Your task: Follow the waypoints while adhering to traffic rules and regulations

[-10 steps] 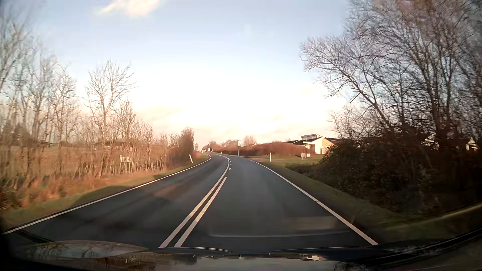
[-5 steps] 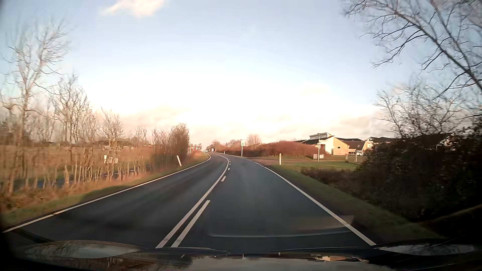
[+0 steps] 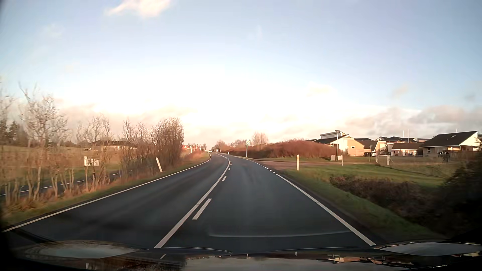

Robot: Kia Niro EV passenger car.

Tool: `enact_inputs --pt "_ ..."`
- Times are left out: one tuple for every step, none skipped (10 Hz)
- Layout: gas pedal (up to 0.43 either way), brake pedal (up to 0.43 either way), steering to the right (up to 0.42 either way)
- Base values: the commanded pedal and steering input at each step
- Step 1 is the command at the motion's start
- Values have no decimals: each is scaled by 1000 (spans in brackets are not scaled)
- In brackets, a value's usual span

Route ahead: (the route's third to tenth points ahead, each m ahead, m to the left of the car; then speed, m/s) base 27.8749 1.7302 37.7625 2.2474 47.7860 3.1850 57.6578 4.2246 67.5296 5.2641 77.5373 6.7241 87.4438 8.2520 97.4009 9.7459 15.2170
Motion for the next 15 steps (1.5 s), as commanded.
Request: enact_inputs --pt "157 0 -10" --pt "169 0 -9" --pt "169 0 -8" --pt "169 0 -7" --pt "169 0 -6" --pt "169 0 -7" --pt "169 0 -7" --pt "169 0 -7" --pt "169 0 -7" --pt "169 0 -7" --pt "169 0 -7" --pt "169 0 -7" --pt "169 0 -6" --pt "169 0 -7" --pt "169 0 -7"
